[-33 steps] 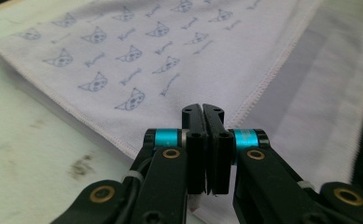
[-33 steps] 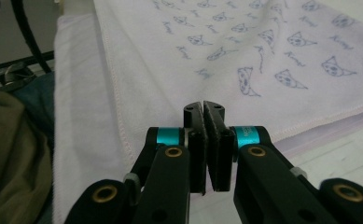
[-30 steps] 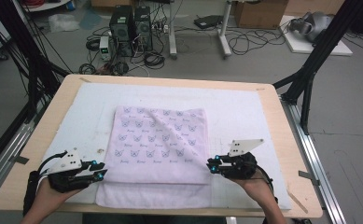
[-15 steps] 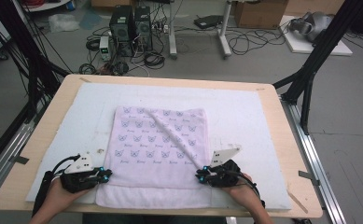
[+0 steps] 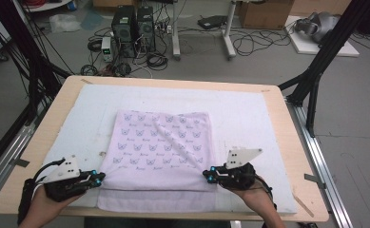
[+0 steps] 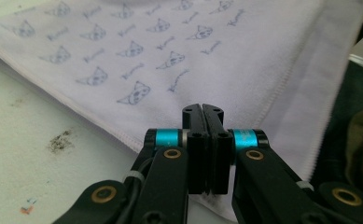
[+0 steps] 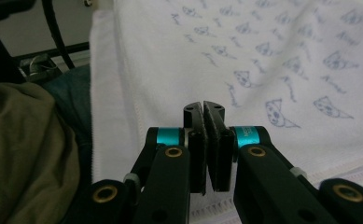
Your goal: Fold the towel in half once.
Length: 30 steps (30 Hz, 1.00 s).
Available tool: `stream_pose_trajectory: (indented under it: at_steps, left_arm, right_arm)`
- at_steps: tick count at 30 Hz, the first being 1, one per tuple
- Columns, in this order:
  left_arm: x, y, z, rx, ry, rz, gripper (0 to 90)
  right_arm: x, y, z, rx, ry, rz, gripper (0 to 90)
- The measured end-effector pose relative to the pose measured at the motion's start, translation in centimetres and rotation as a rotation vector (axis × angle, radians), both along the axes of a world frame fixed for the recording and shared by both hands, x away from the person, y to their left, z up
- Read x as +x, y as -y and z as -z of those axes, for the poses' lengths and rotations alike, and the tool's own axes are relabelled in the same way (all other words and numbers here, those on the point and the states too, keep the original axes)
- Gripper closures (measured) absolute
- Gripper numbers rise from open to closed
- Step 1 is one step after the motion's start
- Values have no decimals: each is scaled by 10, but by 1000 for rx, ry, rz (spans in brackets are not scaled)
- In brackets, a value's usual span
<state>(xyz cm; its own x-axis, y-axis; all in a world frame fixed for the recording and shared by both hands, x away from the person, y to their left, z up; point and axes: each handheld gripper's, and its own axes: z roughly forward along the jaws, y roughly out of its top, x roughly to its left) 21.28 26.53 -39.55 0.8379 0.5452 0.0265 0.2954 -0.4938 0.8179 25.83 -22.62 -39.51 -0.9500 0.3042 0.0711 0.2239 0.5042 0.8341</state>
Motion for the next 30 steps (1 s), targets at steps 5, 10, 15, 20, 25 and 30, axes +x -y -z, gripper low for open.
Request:
stream_pose_trajectory:
  at_steps: [5,10,15,20,25,30]
  left_arm:
    - [-19,1,4,12,-18,43,849]
    - [-14,3,19,23,-39,21,626]
    - [-5,13,33,53,-64,40,636]
    - [-5,17,46,82,-79,53,688]
    - [-7,15,46,76,-85,54,752]
    - [1,10,40,62,-68,26,705]
  right_arm:
    - [-20,6,-3,15,-29,-56,856]
    - [-22,2,14,-22,-68,-56,696]
    - [-12,-14,33,-70,-81,-75,644]
    - [-10,-19,48,-105,-112,-84,643]
    - [-9,-20,52,-106,-119,-82,658]
    - [-2,-15,43,-78,-89,-36,638]
